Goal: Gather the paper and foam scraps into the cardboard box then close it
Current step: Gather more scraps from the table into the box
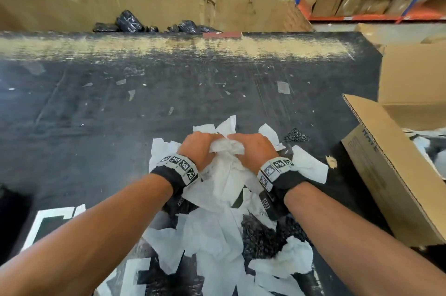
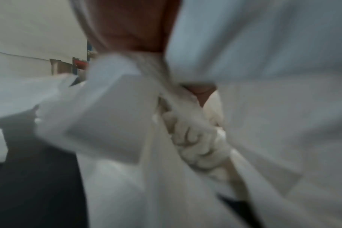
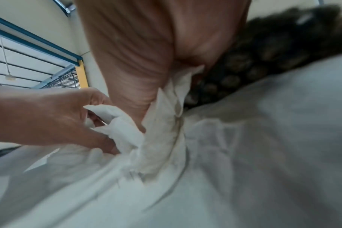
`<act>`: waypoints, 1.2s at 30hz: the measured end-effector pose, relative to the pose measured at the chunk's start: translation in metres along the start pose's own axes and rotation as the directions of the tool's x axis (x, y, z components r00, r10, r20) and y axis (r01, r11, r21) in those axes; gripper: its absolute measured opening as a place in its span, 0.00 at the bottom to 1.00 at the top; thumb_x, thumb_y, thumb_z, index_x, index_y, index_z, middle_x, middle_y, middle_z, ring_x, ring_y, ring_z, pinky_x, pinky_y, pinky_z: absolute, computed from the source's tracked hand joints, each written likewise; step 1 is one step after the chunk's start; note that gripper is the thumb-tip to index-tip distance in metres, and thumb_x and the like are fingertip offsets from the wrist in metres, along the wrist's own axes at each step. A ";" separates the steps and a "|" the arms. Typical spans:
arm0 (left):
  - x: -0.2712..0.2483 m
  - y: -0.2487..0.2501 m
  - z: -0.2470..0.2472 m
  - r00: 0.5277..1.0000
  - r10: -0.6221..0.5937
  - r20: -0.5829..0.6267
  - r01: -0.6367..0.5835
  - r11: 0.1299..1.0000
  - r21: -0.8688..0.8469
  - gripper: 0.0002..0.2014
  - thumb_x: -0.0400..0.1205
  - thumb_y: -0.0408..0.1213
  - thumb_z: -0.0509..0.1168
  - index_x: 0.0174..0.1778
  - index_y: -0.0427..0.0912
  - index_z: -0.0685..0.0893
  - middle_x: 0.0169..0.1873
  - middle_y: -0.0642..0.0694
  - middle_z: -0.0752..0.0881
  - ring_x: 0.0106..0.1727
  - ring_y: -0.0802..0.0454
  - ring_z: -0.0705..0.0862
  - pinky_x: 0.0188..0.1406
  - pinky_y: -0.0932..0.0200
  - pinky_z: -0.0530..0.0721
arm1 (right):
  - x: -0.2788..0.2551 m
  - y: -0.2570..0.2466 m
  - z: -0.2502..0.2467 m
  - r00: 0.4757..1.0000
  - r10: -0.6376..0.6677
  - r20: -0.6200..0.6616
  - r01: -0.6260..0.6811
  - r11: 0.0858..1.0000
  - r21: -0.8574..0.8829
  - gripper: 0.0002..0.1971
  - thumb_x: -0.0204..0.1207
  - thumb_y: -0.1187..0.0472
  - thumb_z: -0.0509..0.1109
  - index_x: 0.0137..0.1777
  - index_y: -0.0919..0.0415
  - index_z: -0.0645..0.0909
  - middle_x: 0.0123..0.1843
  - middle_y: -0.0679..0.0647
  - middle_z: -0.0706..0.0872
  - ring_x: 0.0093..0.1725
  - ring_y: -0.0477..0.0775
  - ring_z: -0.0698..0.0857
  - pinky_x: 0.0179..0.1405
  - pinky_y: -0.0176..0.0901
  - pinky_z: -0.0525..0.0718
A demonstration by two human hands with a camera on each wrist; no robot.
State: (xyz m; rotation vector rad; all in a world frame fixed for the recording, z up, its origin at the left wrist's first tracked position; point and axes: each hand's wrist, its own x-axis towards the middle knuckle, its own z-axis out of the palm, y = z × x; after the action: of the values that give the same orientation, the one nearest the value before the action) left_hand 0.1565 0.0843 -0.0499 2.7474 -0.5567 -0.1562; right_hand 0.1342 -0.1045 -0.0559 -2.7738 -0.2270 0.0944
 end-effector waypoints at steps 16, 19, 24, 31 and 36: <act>-0.147 0.026 0.028 0.990 0.125 0.065 -0.108 0.970 -0.219 0.37 0.79 0.58 0.61 0.85 0.53 0.67 0.82 0.44 0.70 0.82 0.45 0.69 0.79 0.39 0.71 | -0.157 -0.024 0.002 0.994 -0.075 0.085 0.067 0.993 0.096 0.33 0.77 0.41 0.68 0.83 0.43 0.66 0.80 0.47 0.75 0.77 0.51 0.74 0.76 0.51 0.73; -0.169 0.024 0.047 0.966 0.075 0.248 -0.066 0.997 -0.042 0.46 0.73 0.72 0.48 0.89 0.59 0.55 0.89 0.43 0.51 0.90 0.41 0.43 0.85 0.27 0.47 | -0.171 -0.014 0.022 0.971 -0.075 0.229 0.087 0.995 -0.044 0.37 0.76 0.36 0.64 0.84 0.40 0.59 0.86 0.50 0.61 0.85 0.54 0.58 0.82 0.58 0.59; -0.184 0.021 0.019 0.999 0.036 0.025 -0.035 0.997 -0.066 0.50 0.70 0.82 0.58 0.87 0.67 0.52 0.89 0.49 0.48 0.89 0.45 0.37 0.84 0.27 0.43 | -0.180 -0.013 -0.019 0.989 -0.092 0.118 0.092 0.996 0.008 0.43 0.66 0.29 0.64 0.83 0.37 0.61 0.87 0.47 0.55 0.86 0.52 0.53 0.84 0.60 0.52; -0.145 -0.028 0.010 0.962 -0.255 0.099 0.259 0.965 -0.027 0.61 0.58 0.89 0.54 0.87 0.68 0.45 0.89 0.44 0.39 0.89 0.37 0.36 0.84 0.25 0.44 | -0.202 -0.007 -0.014 0.927 -0.227 0.297 0.250 0.967 -0.042 0.58 0.58 0.22 0.71 0.85 0.31 0.45 0.89 0.45 0.38 0.87 0.54 0.38 0.85 0.59 0.44; -0.130 -0.021 0.018 0.935 -0.197 0.294 0.239 0.965 -0.111 0.59 0.63 0.85 0.60 0.88 0.64 0.50 0.89 0.43 0.55 0.89 0.43 0.53 0.87 0.39 0.54 | -0.193 -0.005 0.028 0.916 -0.210 0.341 0.288 0.937 -0.197 0.53 0.62 0.26 0.73 0.85 0.33 0.49 0.89 0.48 0.39 0.88 0.59 0.40 0.83 0.69 0.44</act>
State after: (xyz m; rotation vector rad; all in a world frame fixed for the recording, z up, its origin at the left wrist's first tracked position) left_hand 0.0414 0.1484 -0.0688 2.6522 -0.2912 -0.6240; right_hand -0.0592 -0.1232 -0.0729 -2.9291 -0.7209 0.4781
